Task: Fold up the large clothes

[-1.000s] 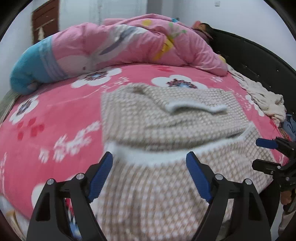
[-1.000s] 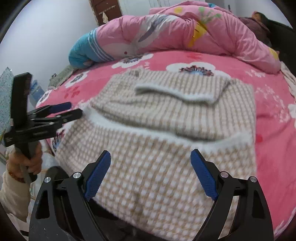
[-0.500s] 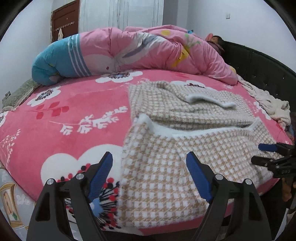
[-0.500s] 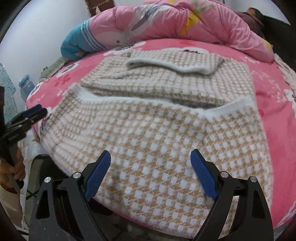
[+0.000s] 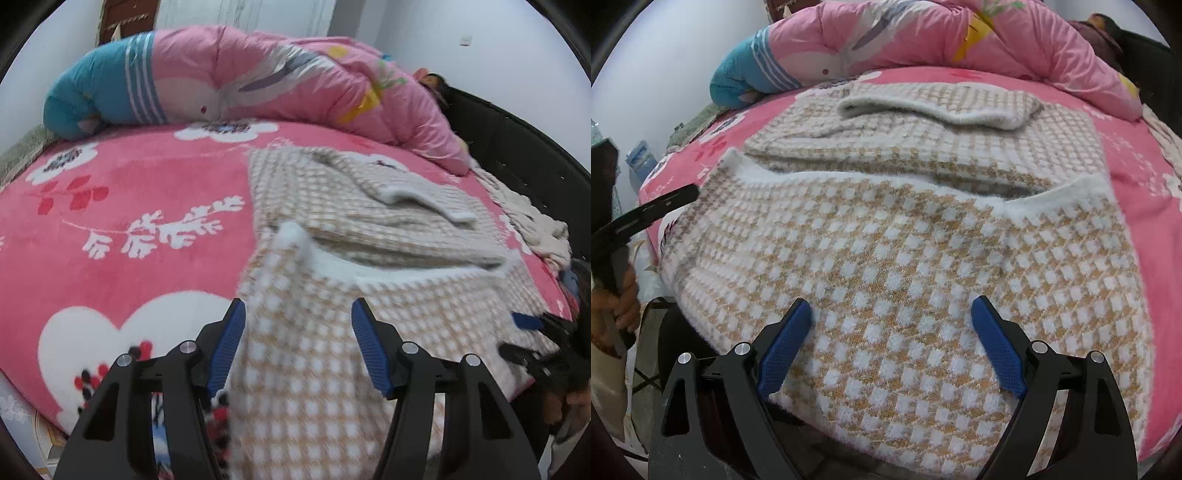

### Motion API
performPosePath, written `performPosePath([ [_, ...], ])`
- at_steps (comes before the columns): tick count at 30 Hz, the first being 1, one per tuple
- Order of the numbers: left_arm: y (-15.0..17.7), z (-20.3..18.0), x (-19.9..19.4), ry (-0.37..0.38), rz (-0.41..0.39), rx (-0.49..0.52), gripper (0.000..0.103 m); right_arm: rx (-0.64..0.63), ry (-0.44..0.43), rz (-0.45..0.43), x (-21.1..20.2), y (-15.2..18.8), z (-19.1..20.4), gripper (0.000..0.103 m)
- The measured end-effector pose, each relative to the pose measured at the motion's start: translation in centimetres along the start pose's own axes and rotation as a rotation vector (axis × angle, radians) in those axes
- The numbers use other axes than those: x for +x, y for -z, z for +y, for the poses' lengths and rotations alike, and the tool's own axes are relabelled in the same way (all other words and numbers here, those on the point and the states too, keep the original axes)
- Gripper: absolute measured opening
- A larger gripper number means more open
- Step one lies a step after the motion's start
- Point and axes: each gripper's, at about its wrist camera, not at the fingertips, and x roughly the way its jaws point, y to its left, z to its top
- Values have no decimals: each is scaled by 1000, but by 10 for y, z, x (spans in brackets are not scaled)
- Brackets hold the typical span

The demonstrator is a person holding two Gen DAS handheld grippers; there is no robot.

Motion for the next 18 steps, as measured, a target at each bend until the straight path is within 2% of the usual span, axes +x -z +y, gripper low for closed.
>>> performPosePath([
  [3, -7, 6, 12, 38, 24, -27, 49, -2, 2, 5, 1, -1, -2, 84],
  [5, -9, 7, 2, 150, -12, -49, 48, -1, 3, 8, 1, 0, 0, 84],
  [7, -8, 4, -7, 224, -44, -33, 48, 0, 3, 5, 1, 1, 0, 84],
  [11, -9, -3, 3, 212, 1, 20, 48, -2, 3, 7, 2, 1, 1, 84],
  [15, -17, 4, 27, 193, 62, -20, 48, -2, 3, 6, 2, 1, 1, 84],
  [18, -25, 14, 41, 189, 76, -53, 48, -7, 1, 10, 2, 1, 0, 84],
])
